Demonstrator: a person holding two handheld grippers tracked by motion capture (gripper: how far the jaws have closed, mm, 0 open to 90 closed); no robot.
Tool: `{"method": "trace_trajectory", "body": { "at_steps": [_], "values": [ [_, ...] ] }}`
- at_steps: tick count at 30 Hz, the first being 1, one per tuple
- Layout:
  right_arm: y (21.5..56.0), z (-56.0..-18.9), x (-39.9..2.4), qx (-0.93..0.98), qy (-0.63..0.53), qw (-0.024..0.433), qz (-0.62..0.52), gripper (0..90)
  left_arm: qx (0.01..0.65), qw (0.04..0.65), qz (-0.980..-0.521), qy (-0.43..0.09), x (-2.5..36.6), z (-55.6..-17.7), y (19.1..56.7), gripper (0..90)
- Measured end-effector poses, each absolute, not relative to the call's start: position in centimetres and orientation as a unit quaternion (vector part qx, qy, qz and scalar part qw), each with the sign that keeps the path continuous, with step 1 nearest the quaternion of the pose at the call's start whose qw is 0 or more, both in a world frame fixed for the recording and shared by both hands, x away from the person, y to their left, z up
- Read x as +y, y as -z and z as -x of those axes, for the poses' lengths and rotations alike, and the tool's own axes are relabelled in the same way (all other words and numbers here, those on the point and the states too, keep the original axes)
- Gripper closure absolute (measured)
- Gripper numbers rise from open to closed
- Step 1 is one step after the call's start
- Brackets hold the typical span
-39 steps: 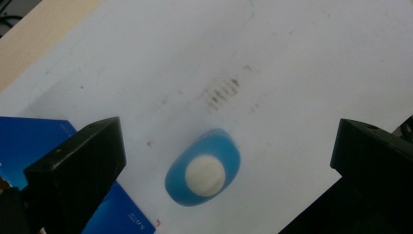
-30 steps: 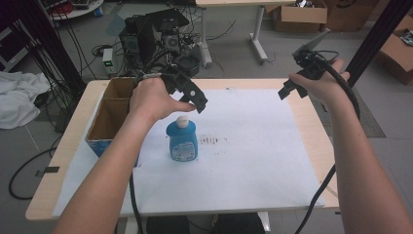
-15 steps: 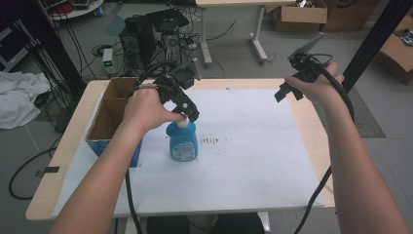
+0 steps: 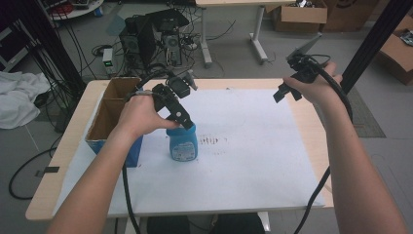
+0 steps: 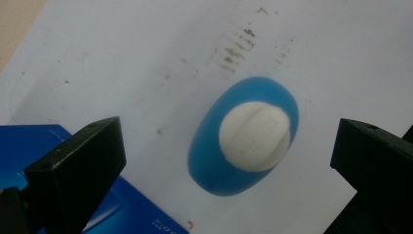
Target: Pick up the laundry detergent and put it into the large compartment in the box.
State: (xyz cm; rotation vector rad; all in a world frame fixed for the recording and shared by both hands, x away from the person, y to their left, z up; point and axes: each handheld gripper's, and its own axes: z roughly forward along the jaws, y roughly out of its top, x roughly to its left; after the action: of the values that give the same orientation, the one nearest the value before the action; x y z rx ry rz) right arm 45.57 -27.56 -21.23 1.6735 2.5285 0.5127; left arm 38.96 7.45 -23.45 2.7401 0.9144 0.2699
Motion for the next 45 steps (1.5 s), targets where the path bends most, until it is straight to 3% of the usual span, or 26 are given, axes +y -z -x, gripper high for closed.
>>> {"method": "trace_trajectory", "body": {
  "at_steps": [45],
  "values": [
    [22.6, -46.0, -27.3, 0.826, -0.165, 0.023, -0.539, 23.8, 0.236, 0.087, -0.963, -0.102, 6.5, -38.9, 28.3, 3.3]
  ]
}}
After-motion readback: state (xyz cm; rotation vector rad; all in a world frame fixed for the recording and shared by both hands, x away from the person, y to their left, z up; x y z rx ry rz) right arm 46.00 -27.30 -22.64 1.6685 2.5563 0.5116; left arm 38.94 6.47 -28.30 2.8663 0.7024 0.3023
